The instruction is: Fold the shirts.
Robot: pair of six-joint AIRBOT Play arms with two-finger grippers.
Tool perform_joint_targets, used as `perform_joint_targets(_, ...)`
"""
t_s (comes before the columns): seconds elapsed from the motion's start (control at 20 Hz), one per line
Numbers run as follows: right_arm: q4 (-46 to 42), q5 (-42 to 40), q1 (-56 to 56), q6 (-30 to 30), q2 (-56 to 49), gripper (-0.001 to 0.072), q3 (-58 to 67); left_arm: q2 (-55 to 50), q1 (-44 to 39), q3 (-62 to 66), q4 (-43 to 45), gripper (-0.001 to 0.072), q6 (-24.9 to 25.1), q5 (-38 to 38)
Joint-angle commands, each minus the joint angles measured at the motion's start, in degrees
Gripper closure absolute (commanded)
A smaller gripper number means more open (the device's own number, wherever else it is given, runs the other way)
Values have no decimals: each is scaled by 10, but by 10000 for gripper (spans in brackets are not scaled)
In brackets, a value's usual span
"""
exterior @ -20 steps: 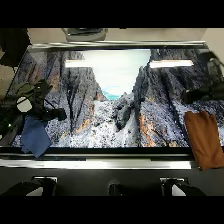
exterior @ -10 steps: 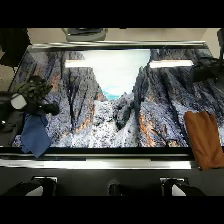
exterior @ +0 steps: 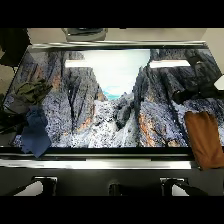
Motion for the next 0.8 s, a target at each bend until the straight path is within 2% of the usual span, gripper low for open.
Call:
perform_joint_targets(0.0, 57, 58, 0, -28, -38, 10, 0, -44, 23, -9, -6, -13, 32, 26)
perform_joint_targets(0.2, 69, 84, 0, -27, -44, 11, 0, -86, 21, -9, -24, -13, 64, 94)
perform_joint_targets(0.3, 80, 94, 0, -26, -44, 11, 0, -116, 21, -9, -54, -12, 102, 97)
perform_joint_targets(0.4, 101, 104, 0, -22, -44, 11, 0, -143, 19, -9, -66, -7, 107, 98)
perform_joint_targets(0.45, 115, 111, 0, -23, -44, 11, 0, -151, 18, -9, -66, 66, 105, 98)
perform_joint_targets(0.5, 126, 117, 0, -23, -44, 11, 0, -154, 17, -9, -66, 275, 105, 97)
perform_joint_targets(0.6, 130, 118, 0, -23, -44, 12, 0, -148, 17, -4, -66, 613, 106, 80)
perform_joint_targets(0.65, 130, 118, 0, -22, -44, 12, 0, -144, 17, 3, -67, 670, 106, 65)
perform_joint_targets(0.75, 130, 129, 0, -12, -44, 27, 0, -116, 16, 24, -91, 671, 106, 46)
